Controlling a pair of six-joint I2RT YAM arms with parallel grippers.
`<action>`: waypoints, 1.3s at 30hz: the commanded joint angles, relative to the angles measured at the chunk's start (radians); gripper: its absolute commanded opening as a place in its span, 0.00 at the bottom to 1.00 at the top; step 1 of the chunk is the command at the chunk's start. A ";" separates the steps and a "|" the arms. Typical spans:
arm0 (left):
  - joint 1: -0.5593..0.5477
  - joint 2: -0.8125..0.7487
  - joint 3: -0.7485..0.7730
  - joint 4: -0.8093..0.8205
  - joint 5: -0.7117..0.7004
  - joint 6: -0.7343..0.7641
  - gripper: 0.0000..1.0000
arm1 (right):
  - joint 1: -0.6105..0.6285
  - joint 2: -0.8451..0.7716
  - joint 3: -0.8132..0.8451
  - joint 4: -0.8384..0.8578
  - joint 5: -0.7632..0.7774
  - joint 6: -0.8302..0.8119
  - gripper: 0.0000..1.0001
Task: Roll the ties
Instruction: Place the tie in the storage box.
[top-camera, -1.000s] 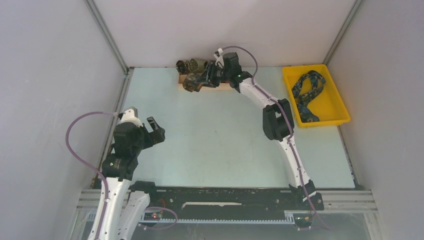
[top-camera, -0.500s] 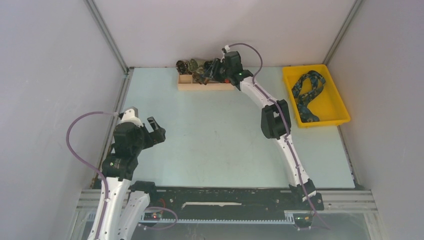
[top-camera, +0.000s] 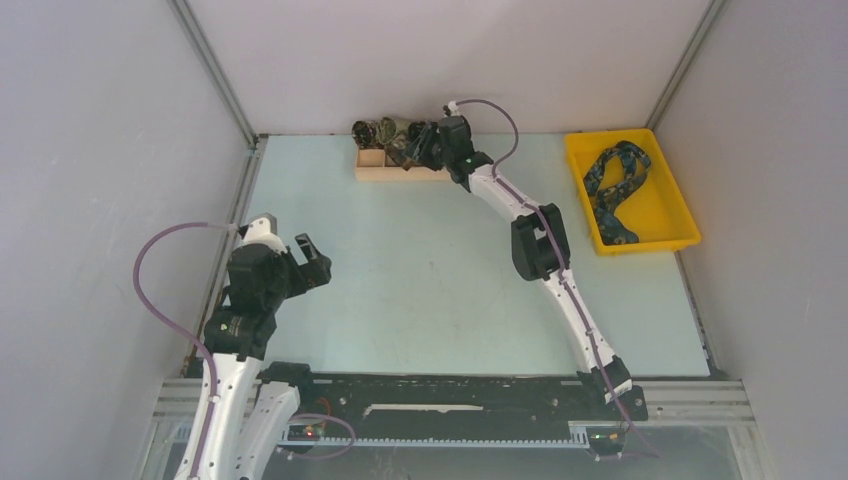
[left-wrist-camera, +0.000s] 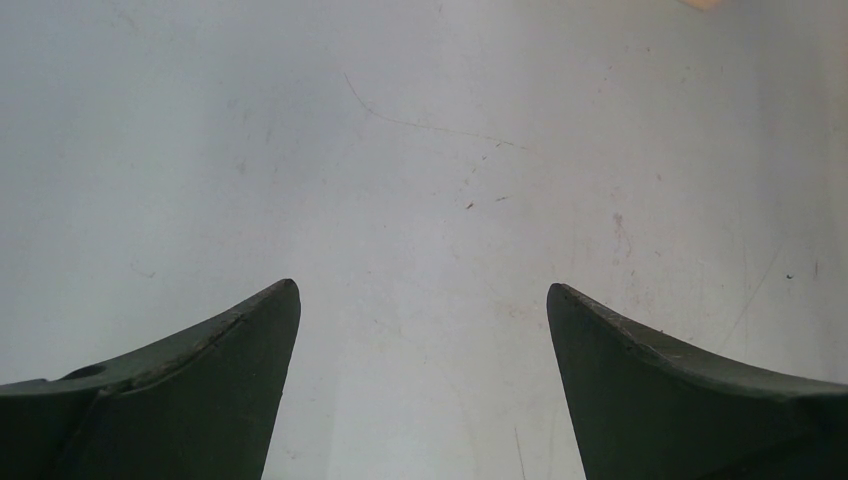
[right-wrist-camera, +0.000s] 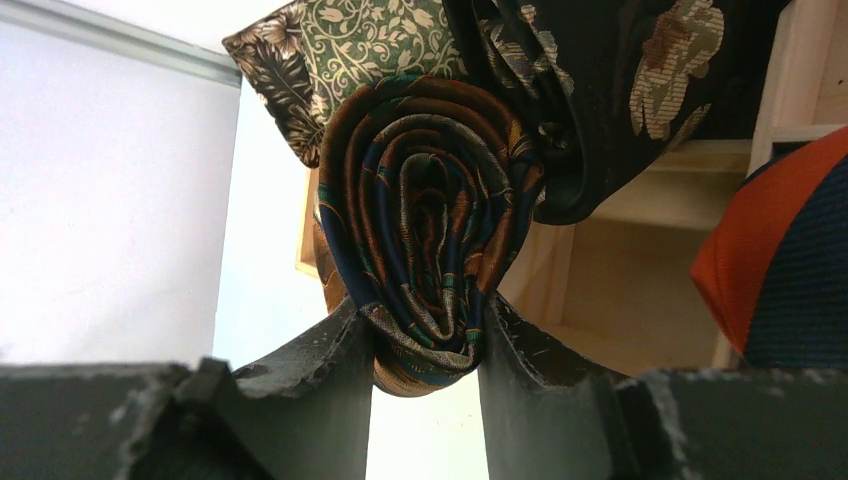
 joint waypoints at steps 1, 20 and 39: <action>-0.001 -0.003 0.014 0.036 0.030 0.023 1.00 | 0.017 0.010 0.051 0.081 0.109 0.074 0.00; 0.001 -0.018 0.012 0.037 0.039 0.023 1.00 | 0.038 0.061 0.042 0.137 0.289 0.117 0.06; 0.000 -0.022 0.011 0.036 0.030 0.023 1.00 | 0.022 -0.106 -0.123 0.189 0.213 0.099 0.67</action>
